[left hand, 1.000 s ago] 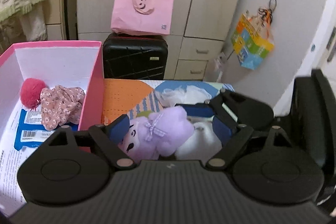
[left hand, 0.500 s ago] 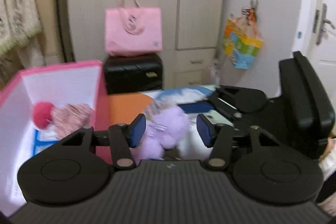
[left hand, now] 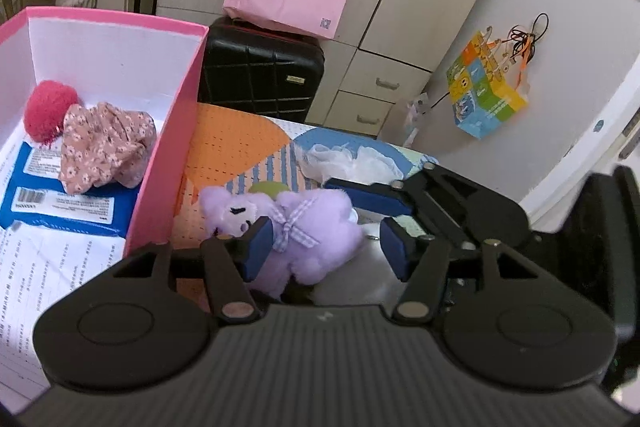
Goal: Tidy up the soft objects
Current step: 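Lift the lilac plush with the left gripper and turn toward the shoebox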
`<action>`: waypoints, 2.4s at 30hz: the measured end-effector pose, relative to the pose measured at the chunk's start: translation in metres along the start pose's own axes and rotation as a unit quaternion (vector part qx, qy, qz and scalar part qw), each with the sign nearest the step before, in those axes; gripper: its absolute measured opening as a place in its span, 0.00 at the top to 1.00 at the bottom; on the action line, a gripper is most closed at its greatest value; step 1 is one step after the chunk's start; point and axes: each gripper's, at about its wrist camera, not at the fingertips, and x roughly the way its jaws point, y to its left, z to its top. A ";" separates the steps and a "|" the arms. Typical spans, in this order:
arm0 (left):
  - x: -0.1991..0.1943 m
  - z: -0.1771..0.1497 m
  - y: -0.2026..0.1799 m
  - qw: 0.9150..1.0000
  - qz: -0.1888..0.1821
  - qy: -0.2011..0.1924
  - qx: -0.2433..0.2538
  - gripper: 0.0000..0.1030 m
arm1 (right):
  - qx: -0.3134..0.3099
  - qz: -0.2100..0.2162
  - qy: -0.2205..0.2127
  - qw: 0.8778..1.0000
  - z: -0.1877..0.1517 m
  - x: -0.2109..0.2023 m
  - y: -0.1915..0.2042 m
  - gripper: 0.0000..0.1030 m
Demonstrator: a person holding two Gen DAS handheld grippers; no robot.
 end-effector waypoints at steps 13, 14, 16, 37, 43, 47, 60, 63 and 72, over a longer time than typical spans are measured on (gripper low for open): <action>-0.019 -0.007 0.003 1.000 -0.029 -0.004 0.006 0.46 | 0.023 -0.040 0.028 0.999 0.009 -0.007 0.008 0.56; -0.023 -0.007 0.004 0.999 -0.035 -0.004 0.002 0.46 | 0.029 -0.046 0.029 0.998 0.011 -0.009 0.010 0.56; -0.030 -0.009 0.005 0.999 -0.051 -0.003 0.000 0.46 | 0.039 -0.058 0.033 0.997 0.013 -0.016 0.016 0.56; -0.013 -0.046 -0.003 0.996 -0.062 0.004 0.057 0.34 | 0.182 -0.091 0.010 0.979 -0.049 -0.073 0.033 0.56; -0.002 -0.056 0.004 0.995 -0.072 0.017 0.064 0.29 | 0.201 -0.087 0.017 0.975 -0.058 -0.061 0.037 0.55; 0.002 -0.063 0.002 0.994 -0.069 0.017 0.084 0.26 | 0.205 -0.092 0.026 0.974 -0.064 -0.060 0.041 0.54; 0.000 -0.076 -0.001 0.990 -0.055 -0.007 0.126 0.09 | 0.213 -0.142 0.021 0.966 -0.073 -0.061 0.062 0.56; -0.003 -0.076 -0.004 0.990 -0.060 0.002 0.131 0.18 | 0.223 -0.142 0.018 0.964 -0.074 -0.062 0.062 0.57; -0.024 -0.084 -0.005 0.987 -0.080 0.009 0.138 0.38 | 0.245 -0.134 0.000 0.960 -0.077 -0.072 0.070 0.60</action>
